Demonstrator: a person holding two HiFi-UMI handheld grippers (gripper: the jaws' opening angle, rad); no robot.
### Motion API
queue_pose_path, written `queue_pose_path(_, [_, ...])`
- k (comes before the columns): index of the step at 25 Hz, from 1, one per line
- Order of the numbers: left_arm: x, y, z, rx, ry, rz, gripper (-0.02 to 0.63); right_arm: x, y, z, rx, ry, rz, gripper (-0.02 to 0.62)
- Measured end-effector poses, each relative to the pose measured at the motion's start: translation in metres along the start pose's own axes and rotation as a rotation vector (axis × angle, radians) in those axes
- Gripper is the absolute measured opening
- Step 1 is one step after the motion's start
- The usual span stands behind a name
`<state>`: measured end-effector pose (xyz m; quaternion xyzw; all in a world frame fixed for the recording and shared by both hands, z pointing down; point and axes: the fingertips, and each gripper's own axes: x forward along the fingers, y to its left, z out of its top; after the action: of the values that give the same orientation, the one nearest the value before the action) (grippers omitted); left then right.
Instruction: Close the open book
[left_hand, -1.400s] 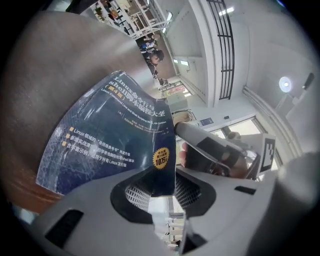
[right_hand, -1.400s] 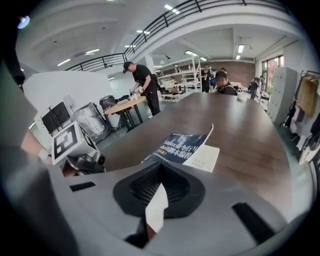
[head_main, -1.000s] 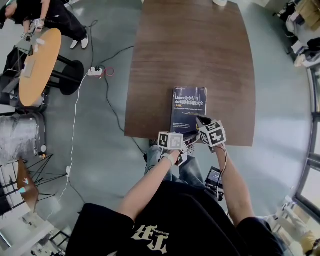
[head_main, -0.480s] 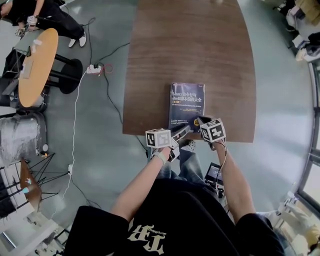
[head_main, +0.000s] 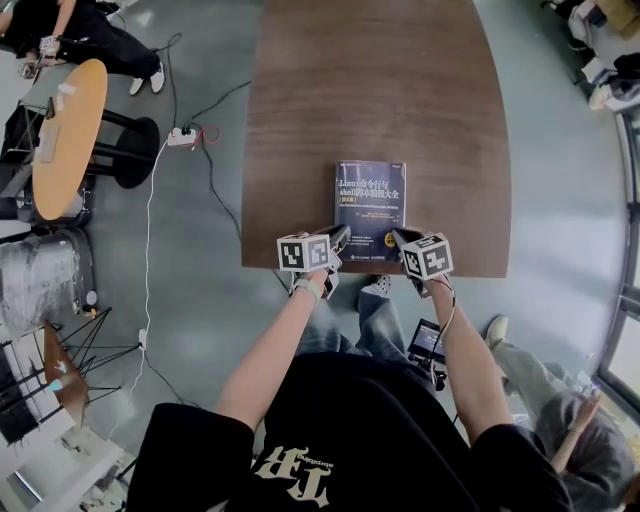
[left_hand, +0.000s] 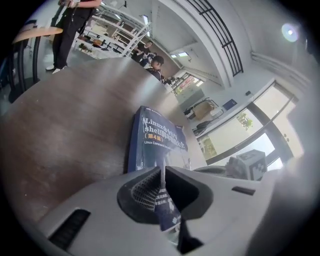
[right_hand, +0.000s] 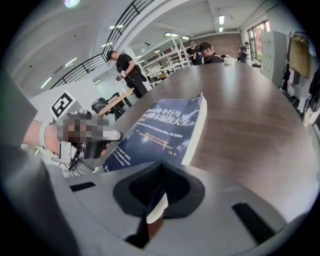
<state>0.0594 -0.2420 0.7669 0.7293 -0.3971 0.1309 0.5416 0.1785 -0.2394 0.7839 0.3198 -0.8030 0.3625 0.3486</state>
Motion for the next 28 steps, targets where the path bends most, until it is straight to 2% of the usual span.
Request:
queue_pose_path(3, [0.006,0.004,0.001,0.034,0.043,0.031,0.006,-0.002,-0.002,0.004,0.014,0.003,0.008,-0.013])
queue_pose_path(8, [0.009,0.008,-0.002,0.077,0.098,0.074,0.006,-0.002,-0.001,0.004,0.042,0.014,0.016,-0.014])
queue_pose_path(15, [0.015,0.011,-0.005,0.266,0.255,0.217,0.006,0.002,-0.003,0.005,0.047,0.044,-0.030,-0.013])
queue_pose_path(19, [0.018,0.011,-0.007,0.342,0.271,0.260,0.006,0.003,-0.003,0.003,0.049,0.056,-0.053,-0.012])
queue_pose_path(21, [0.015,0.010,-0.008,0.330,0.256,0.239,0.006,0.001,-0.002,0.003,0.042,0.068,-0.068,-0.014])
queue_pose_path(23, [0.013,0.007,-0.008,0.302,0.229,0.182,0.006,-0.007,0.000,0.007,0.037,0.057,-0.082,-0.012])
queue_pose_path(28, [-0.005,-0.004,-0.002,0.306,0.160,0.066,0.006,-0.043,0.013,0.034,0.064,-0.069,-0.078,-0.012])
